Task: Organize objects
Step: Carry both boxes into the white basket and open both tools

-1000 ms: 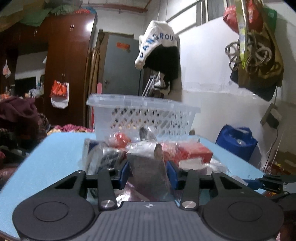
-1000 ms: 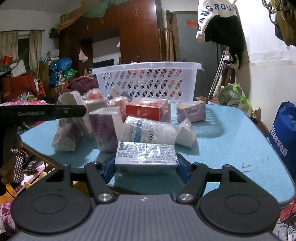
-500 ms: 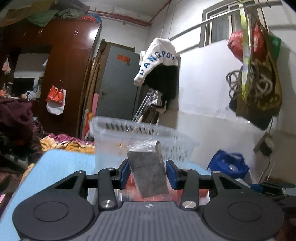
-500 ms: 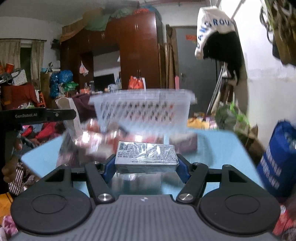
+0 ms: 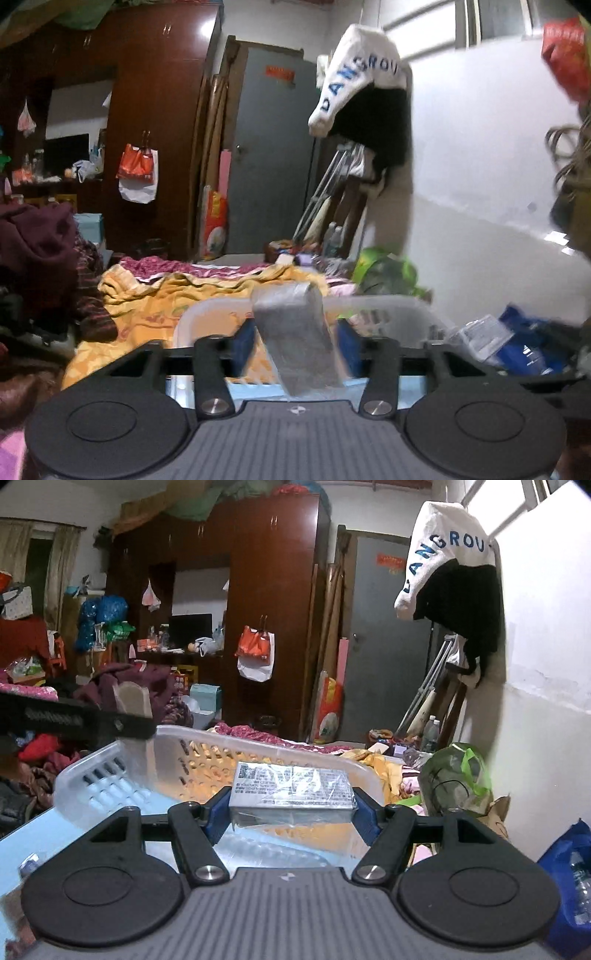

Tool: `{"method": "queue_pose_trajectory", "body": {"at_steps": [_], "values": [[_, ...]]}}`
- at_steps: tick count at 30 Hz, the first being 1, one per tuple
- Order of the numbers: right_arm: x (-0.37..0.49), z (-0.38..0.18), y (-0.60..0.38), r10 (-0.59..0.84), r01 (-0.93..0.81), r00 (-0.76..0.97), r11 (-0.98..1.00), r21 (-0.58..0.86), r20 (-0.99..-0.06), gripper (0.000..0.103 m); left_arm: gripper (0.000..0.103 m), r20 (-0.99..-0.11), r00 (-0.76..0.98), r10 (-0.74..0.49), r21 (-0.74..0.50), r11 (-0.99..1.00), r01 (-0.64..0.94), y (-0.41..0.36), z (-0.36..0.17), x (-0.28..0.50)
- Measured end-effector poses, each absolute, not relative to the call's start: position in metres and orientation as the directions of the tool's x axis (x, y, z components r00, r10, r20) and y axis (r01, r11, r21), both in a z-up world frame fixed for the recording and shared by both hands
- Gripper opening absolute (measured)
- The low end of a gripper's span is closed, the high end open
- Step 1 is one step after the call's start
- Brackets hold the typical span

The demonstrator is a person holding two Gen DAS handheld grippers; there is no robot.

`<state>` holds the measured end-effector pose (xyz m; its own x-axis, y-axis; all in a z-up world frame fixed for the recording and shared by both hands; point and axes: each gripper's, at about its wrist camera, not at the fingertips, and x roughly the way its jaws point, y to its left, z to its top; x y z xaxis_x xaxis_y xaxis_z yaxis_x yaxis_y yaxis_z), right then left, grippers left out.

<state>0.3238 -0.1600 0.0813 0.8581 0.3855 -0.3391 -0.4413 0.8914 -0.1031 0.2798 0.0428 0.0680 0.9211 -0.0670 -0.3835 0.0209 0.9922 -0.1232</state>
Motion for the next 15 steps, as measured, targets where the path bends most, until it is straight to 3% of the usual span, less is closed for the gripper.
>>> {"method": "queue_pose_trajectory", "body": {"at_steps": [2, 4, 11, 15], "values": [[0.323, 0.079, -0.157, 0.364, -0.428, 0.870, 0.893, -0.141, -0.334, 0.094, 0.091, -0.375, 0.924, -0.069, -0.124, 0.992, 0.024, 0.044, 0.064, 0.280], [0.315, 0.079, -0.155, 0.356, -0.425, 0.878, 0.887, -0.178, -0.321, 0.101, 0.091, -0.357, 0.931, -0.083, -0.138, 0.990, 0.035, 0.047, 0.064, 0.272], [0.234, 0.074, -0.196, 0.400, -0.436, 0.876, 0.896, -0.088, -0.270, 0.103, 0.091, -0.238, 0.943, -0.232, -0.142, 0.969, 0.202, 0.064, 0.052, 0.171], [0.176, 0.034, -0.223, 0.405, -0.430, 0.867, 0.903, -0.023, -0.288, 0.103, 0.096, -0.240, 0.953, -0.186, -0.068, 0.982, 0.174, 0.060, 0.018, 0.098]]}}
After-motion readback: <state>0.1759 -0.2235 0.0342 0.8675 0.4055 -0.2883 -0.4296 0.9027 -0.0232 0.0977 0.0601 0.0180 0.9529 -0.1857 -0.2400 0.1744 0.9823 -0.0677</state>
